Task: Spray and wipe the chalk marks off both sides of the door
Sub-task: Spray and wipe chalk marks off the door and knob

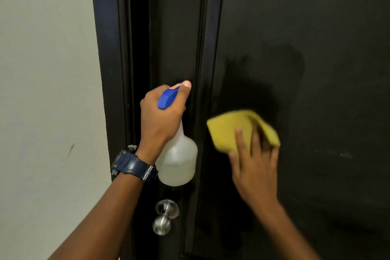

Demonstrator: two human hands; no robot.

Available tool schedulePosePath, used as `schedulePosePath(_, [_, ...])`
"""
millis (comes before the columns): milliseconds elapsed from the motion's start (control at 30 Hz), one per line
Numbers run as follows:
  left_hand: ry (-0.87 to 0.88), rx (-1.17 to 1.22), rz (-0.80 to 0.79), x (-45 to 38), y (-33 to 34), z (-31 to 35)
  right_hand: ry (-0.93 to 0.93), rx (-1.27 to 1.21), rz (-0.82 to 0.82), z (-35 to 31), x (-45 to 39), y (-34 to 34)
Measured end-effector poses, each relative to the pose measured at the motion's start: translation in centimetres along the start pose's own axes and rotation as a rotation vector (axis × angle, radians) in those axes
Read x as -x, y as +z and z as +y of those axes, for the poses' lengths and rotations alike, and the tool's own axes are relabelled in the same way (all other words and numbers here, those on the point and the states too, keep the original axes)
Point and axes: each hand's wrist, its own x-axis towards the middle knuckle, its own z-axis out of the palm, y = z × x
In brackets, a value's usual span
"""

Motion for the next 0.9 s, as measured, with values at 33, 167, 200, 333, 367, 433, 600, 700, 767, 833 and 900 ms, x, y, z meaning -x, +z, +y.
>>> schedulePosePath(33, [0.004, 0.004, -0.006, -0.2, -0.1, 0.2, 0.006, -0.006, -0.086, -0.4, 3.8, 1.2])
schedulePosePath(167, [-0.021, -0.01, -0.03, -0.2, -0.5, 0.3, 0.189, -0.129, -0.222, -2.1, 6.9, 2.1])
schedulePosePath(200, [-0.03, -0.021, -0.037, 0.2, -0.5, 0.4, 0.206, -0.146, -0.179, -2.2, 4.7, 1.4])
schedulePosePath(333, [-0.069, 0.008, -0.066, 0.0, 0.4, 1.3, 0.09, -0.083, 0.137, -0.8, -11.0, -4.9])
schedulePosePath(367, [-0.063, 0.026, -0.069, -0.3, 0.8, 1.7, 0.083, -0.052, 0.225, -0.2, -15.1, -6.9])
schedulePosePath(433, [-0.042, 0.056, -0.059, -1.0, 1.4, 2.3, 0.114, 0.021, 0.351, 0.3, -20.4, -9.6])
schedulePosePath(600, [-0.037, 0.111, -0.052, -0.1, 1.9, 2.8, 0.149, 0.067, 0.325, 2.2, -12.6, -5.1])
schedulePosePath(700, [-0.061, 0.133, -0.079, 1.9, 2.2, 2.7, 0.325, -0.036, 0.129, 4.3, 0.3, 0.6])
schedulePosePath(767, [-0.083, 0.133, -0.109, 3.4, 2.5, 2.5, 0.45, -0.057, 0.015, 5.8, 5.9, 2.0])
schedulePosePath(833, [-0.117, 0.134, -0.131, 5.0, 2.5, 2.1, 0.435, -0.045, -0.008, 8.7, 5.1, 1.0])
schedulePosePath(900, [-0.165, 0.131, -0.146, 6.5, 2.7, 1.7, 0.392, -0.002, 0.139, 12.2, -1.1, -2.7])
